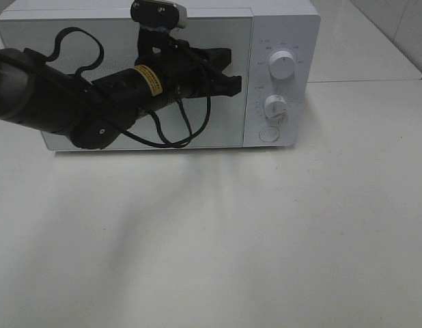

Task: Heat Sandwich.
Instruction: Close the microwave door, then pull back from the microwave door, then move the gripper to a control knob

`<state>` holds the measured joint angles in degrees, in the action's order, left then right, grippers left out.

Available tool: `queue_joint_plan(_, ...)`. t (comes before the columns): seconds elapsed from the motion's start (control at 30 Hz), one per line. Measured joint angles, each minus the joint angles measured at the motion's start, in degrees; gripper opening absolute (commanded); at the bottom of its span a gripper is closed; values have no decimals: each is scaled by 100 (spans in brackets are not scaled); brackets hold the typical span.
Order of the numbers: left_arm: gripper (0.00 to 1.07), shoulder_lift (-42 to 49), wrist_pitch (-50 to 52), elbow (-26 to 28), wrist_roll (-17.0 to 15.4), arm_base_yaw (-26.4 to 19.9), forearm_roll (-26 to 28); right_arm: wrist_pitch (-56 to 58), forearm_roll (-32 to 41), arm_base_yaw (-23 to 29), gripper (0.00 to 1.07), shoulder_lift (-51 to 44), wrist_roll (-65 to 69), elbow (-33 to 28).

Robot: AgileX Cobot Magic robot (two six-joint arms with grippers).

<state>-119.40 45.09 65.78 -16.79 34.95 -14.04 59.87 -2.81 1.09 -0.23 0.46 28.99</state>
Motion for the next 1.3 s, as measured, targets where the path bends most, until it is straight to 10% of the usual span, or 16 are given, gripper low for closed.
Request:
queue_joint_plan(0.33,2,676,-29,-1060,0,-40,11,0,0,0,75,0,0,0)
queue_joint_plan(0.43,23,934,-40,-1421,0,-40,6,0,0,0,75,0,0,0)
queue_joint_plan(0.5,48,1169,-40,-1770,0,-40,6,0,0,0,75,0,0,0)
queue_joint_plan(0.53,80,1255,-40,-1891,0,-40,6,0,0,0,75,0,0,0)
queue_joint_plan(0.63,103,1387,-40,-2068,0,-40,6,0,0,0,75,0,0,0)
queue_joint_plan(1.3,100,2630,-3776,-2458,-6,-40,-275,0,0,0,75,0,0,0)
